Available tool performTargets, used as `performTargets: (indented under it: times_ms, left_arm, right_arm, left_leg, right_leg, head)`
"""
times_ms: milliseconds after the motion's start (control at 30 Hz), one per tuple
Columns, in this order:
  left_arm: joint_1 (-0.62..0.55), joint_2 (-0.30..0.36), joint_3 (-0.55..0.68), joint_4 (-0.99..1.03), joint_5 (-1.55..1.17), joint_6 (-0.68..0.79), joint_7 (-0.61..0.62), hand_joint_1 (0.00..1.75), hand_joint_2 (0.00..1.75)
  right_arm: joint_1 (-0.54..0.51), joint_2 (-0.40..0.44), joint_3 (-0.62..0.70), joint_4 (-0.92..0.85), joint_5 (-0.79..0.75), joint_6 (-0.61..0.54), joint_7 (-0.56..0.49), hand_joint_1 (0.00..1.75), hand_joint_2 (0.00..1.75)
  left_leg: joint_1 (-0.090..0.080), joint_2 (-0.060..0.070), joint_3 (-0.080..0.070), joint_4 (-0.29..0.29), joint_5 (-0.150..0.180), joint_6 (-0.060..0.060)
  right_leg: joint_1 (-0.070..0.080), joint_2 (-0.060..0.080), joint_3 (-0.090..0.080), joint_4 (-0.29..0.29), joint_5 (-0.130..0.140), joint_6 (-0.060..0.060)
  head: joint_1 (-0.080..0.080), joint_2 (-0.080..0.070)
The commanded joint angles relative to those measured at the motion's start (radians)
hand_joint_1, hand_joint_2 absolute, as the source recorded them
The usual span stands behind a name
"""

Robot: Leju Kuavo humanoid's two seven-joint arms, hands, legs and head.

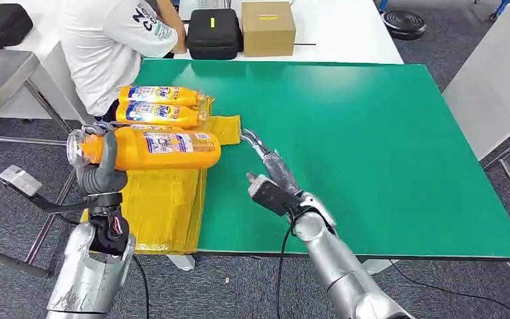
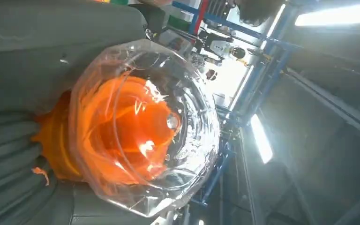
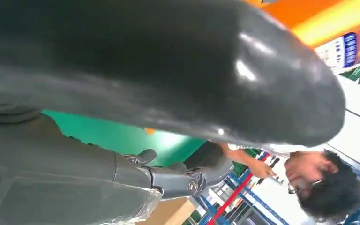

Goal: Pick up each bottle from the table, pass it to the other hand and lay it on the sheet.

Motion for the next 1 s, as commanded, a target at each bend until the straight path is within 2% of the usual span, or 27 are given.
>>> performTargets:
  times_ms: [33,233,333,400,433,500,533,600,700,767,833,1000]
  left_arm:
    - [-0.019,0.002,-0.008,0.005,0.002,0.001,0.003,1.75,1.75]
    - [-0.017,0.003,-0.008,0.004,0.005,-0.002,0.002,1.75,1.75]
    - [-0.020,0.015,0.004,-0.026,-0.044,0.030,-0.051,1.75,1.75]
    - [-0.026,0.039,0.003,-0.046,-0.160,0.109,-0.065,1.75,1.75]
    - [-0.030,0.064,-0.011,-0.039,-0.347,0.222,-0.066,1.75,1.75]
    - [-0.032,0.092,-0.039,-0.008,-0.589,0.343,-0.052,1.75,1.75]
    - [-0.033,0.093,-0.039,0.008,-0.654,0.352,-0.044,1.75,1.75]
    - [-0.048,0.126,-0.086,0.062,-0.833,0.382,0.004,1.75,1.75]
    - [-0.064,0.138,-0.110,0.127,-0.986,0.414,0.030,1.75,1.75]
    - [-0.050,0.165,-0.154,0.151,-1.234,0.480,0.142,1.75,1.75]
    - [-0.015,0.164,-0.144,0.147,-1.318,0.519,0.165,1.75,1.75]
    - [0.008,0.176,-0.138,0.152,-1.392,0.557,0.189,1.75,1.75]
  right_arm:
    - [-0.027,-0.020,-0.013,0.023,0.003,-0.001,-0.002,0.00,0.00]
    - [-0.025,-0.018,-0.014,0.017,0.005,-0.003,-0.002,0.00,0.00]
    - [-0.016,-0.022,-0.024,0.009,0.008,-0.006,0.002,0.00,0.00]
    - [-0.006,-0.029,-0.033,-0.005,0.011,-0.007,0.006,0.00,0.00]
    - [0.008,-0.035,-0.044,-0.023,0.014,-0.010,0.016,0.00,0.00]
    - [0.027,-0.045,-0.062,-0.045,0.015,-0.014,0.022,0.00,0.00]
    - [0.038,-0.051,-0.071,-0.060,0.016,-0.012,0.023,0.00,0.00]
    - [0.055,-0.065,-0.092,-0.092,0.015,-0.017,0.029,0.00,0.00]
    - [0.082,-0.079,-0.135,-0.161,0.012,-0.012,0.036,0.00,0.00]
    - [0.127,-0.084,-0.197,-0.247,-0.010,-0.029,0.049,0.00,0.00]
    - [0.177,-0.101,-0.246,-0.330,-0.030,-0.002,0.054,0.00,0.00]
    - [0.196,-0.108,-0.278,-0.337,-0.040,0.009,0.052,0.00,0.00]
  left_leg:
    - [0.002,0.000,0.003,0.001,-0.002,-0.002]
    - [0.001,-0.001,0.002,0.000,-0.001,-0.001]
    - [0.002,0.000,0.004,0.001,-0.003,-0.003]
    - [0.002,0.000,0.003,0.001,-0.002,-0.002]
    - [0.001,-0.001,0.002,0.001,-0.001,-0.002]
    - [0.001,-0.001,0.002,0.000,-0.001,-0.002]
    - [0.003,-0.001,0.006,0.000,-0.003,-0.003]
    - [0.001,-0.002,0.002,-0.001,0.000,-0.001]
    - [0.001,-0.004,0.003,-0.001,0.000,-0.002]
    - [0.001,-0.005,0.004,0.000,-0.001,-0.002]
    - [0.001,-0.004,0.005,-0.001,-0.001,-0.002]
    - [0.000,-0.003,0.003,-0.001,-0.001,-0.001]
  right_leg:
    - [0.002,-0.001,0.004,0.000,-0.002,-0.002]
    - [0.001,-0.001,0.003,0.000,-0.001,-0.001]
    - [0.002,-0.001,0.005,0.000,-0.003,-0.002]
    - [0.002,-0.001,0.004,0.000,-0.002,-0.002]
    - [0.002,-0.001,0.002,0.000,-0.001,-0.002]
    - [0.001,-0.002,0.003,-0.001,-0.001,-0.002]
    - [0.003,-0.002,0.007,-0.001,-0.003,-0.003]
    - [0.001,-0.002,0.003,-0.001,-0.001,-0.001]
    - [0.001,-0.004,0.004,-0.001,-0.002,-0.001]
    - [0.001,-0.005,0.006,-0.001,-0.003,-0.002]
    - [0.001,-0.004,0.006,-0.001,-0.003,-0.002]
    - [0.000,-0.003,0.004,-0.001,-0.002,-0.001]
  head:
    - [0.000,0.000]
    - [0.000,0.000]
    - [0.000,0.000]
    - [0.000,0.000]
    - [0.000,0.000]
    - [0.000,0.000]
    - [0.000,0.000]
    - [0.000,0.000]
    - [0.000,0.000]
    - [0.000,0.000]
    - [0.000,0.000]
    - [0.000,0.000]
